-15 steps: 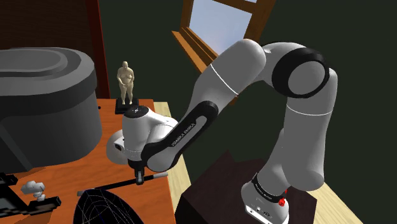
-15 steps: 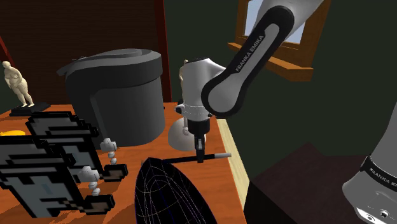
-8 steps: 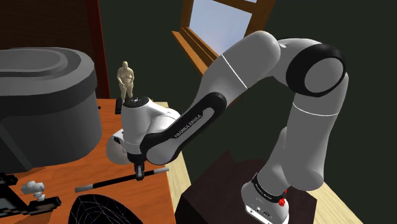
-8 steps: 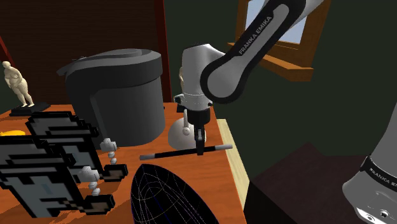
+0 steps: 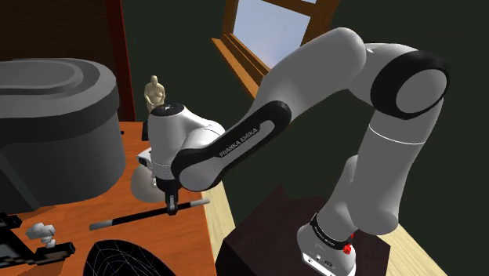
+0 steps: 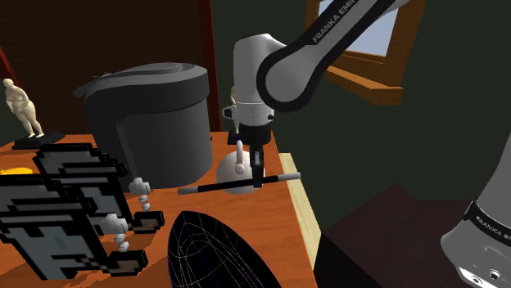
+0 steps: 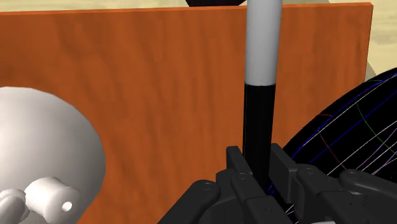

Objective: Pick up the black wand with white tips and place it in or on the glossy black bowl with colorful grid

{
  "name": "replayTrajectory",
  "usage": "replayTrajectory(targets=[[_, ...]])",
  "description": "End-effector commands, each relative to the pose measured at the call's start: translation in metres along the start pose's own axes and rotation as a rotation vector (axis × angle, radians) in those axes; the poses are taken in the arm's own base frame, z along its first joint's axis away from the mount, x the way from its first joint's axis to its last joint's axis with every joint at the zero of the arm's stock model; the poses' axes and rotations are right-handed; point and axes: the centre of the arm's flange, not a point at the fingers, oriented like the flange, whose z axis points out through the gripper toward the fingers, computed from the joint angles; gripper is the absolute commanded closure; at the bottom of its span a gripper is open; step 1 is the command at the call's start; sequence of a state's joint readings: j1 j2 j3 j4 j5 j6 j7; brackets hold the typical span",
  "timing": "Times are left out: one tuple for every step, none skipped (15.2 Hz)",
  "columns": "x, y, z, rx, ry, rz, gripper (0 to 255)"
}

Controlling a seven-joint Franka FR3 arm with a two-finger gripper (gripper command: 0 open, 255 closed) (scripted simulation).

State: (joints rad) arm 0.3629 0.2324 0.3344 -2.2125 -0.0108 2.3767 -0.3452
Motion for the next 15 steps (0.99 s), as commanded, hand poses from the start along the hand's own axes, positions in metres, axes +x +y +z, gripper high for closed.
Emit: replayTrajectory(targets=[[0.001,-0.014,-0.003,0.0,0.0,0.0,255],[0.002,-0.027,-0.002,0.0,0.0,0.0,255],[0.004,-0.04,-0.002,0.0,0.0,0.0,255],[0.005,-0.053,-0.001,0.0,0.0,0.0,255],[0.006,-0.066,-0.001,0.0,0.0,0.0,255],[0.008,-0.079,0.0,0.0,0.0,0.0,255],[0.009,-0.092,0.0,0.0,0.0,0.0,255],[0.01,-0.105,0.0,0.0,0.0,0.0,255],[0.012,-0.119,0.001,0.0,0.0,0.0,255],[0.013,-0.132,0.001,0.0,0.0,0.0,255],[0.014,-0.145,0.002,0.0,0.0,0.0,255],[0.016,-0.158,0.002,0.0,0.0,0.0,255],[0.017,-0.171,0.002,0.0,0.0,0.0,255],[0.019,-0.186,0.003,0.0,0.0,0.0,255],[0.019,-0.186,0.008,0.0,0.0,0.0,255]])
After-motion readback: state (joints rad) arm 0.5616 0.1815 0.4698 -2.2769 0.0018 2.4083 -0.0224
